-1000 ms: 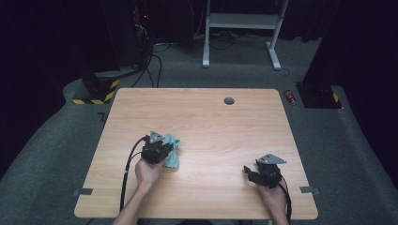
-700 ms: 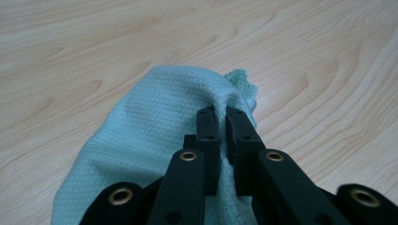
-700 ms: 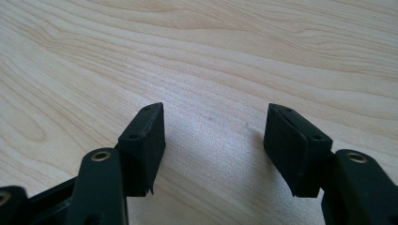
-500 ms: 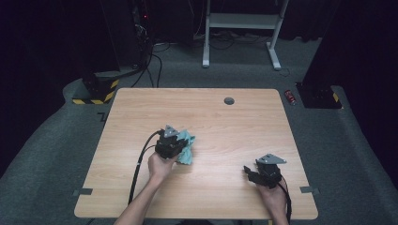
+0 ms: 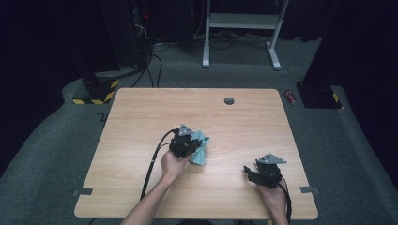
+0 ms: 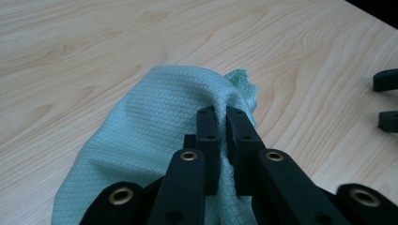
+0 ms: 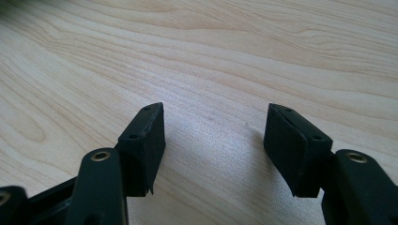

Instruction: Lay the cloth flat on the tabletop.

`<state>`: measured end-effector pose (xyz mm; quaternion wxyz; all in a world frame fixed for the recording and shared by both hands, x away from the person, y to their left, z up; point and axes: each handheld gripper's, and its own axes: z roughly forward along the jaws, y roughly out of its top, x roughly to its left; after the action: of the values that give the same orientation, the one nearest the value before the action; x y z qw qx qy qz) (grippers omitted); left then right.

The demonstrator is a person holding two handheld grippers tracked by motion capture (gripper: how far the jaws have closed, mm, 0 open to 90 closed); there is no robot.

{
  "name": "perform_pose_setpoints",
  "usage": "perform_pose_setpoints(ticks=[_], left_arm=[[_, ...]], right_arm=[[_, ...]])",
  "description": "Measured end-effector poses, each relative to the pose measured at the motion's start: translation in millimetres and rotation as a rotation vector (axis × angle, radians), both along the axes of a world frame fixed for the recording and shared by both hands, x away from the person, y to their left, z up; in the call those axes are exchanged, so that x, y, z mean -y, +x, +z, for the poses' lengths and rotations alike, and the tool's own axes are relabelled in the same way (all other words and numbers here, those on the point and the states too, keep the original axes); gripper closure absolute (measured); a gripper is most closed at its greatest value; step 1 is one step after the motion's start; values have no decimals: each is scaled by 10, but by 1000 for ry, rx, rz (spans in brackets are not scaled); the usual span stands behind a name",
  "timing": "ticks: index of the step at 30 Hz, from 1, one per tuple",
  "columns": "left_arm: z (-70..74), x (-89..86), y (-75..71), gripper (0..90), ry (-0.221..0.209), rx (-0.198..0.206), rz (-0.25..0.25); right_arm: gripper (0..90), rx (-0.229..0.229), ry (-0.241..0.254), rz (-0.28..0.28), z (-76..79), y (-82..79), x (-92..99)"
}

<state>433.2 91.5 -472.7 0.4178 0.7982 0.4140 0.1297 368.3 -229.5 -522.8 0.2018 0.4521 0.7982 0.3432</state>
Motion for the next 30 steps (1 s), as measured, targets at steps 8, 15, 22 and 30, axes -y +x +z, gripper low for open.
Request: perform_pose_setpoints(ticks=[8, 15, 22, 30], left_arm=[[12, 248, 88, 849, -15, -14, -37], [-52, 408, 144, 844, -20, -47, -64], [-93, 466, 147, 820, -19, -40, -75], [-51, 402, 112, 633, -27, -20, -80]], right_arm=[[384, -1, -1, 0, 0, 0, -2], [385, 1, -1, 5, -1, 4, -3], [385, 1, -2, 6, -1, 5, -4], [385, 3, -3, 7, -1, 8, -5]])
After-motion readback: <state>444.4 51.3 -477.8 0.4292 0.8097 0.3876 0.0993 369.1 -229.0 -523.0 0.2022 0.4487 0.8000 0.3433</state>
